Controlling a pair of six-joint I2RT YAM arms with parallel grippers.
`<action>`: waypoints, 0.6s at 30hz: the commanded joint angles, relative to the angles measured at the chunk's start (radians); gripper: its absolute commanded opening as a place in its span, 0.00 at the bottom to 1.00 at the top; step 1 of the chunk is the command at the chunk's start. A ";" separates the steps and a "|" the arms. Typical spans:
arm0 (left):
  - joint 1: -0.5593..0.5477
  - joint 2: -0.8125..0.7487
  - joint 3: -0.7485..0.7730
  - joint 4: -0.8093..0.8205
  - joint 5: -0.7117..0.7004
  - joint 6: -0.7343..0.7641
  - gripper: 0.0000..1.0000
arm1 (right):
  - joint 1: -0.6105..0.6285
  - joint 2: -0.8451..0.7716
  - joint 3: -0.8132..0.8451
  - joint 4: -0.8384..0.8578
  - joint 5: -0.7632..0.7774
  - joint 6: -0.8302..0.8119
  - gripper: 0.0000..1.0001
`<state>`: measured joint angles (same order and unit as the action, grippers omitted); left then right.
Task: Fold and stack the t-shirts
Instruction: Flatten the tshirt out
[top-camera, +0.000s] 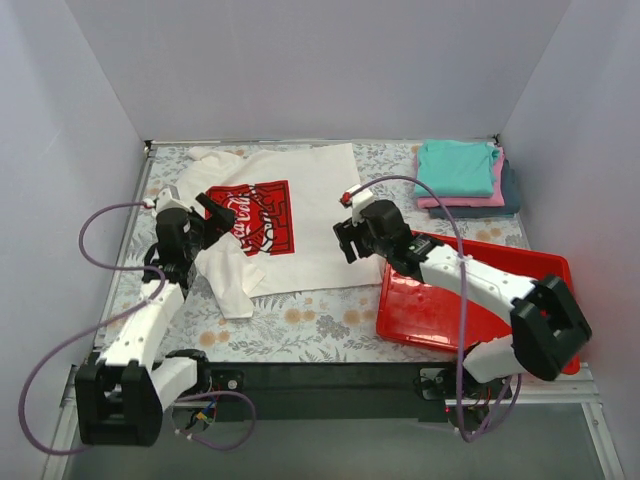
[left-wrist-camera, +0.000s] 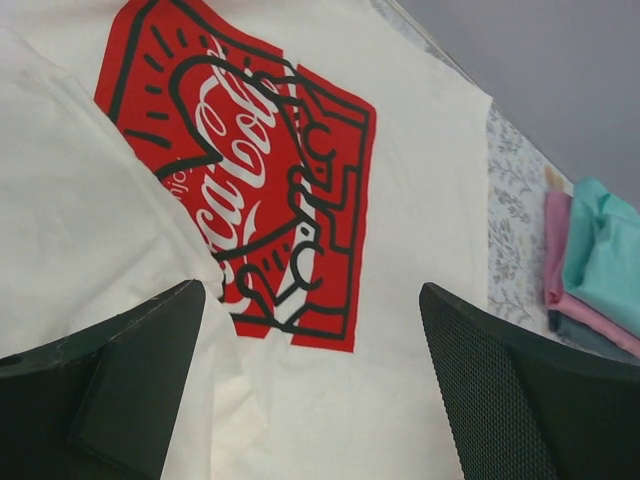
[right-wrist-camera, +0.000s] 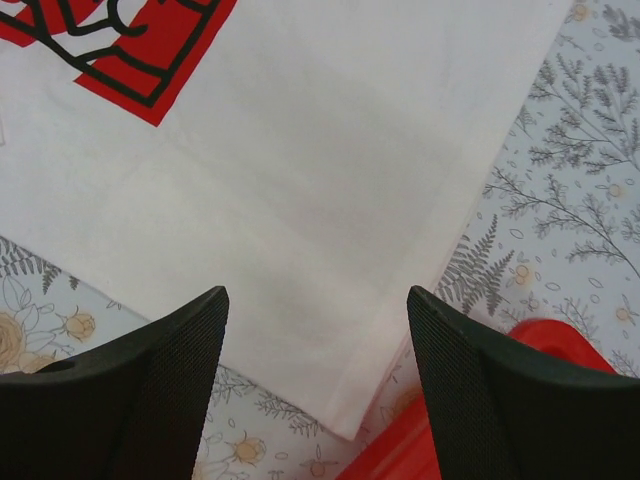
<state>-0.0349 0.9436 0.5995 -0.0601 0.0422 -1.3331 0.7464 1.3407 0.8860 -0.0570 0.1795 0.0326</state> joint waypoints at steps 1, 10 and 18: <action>-0.002 0.173 0.084 0.169 -0.077 0.057 0.82 | -0.018 0.148 0.077 0.144 -0.070 -0.023 0.64; 0.004 0.702 0.258 0.347 -0.062 0.138 0.85 | -0.044 0.489 0.231 0.265 -0.124 -0.066 0.59; 0.004 1.004 0.511 0.228 0.025 0.160 0.85 | -0.104 0.584 0.243 0.275 -0.233 -0.053 0.59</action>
<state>-0.0345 1.8938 1.0142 0.2310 0.0200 -1.1954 0.6670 1.9018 1.0889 0.1719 0.0212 -0.0261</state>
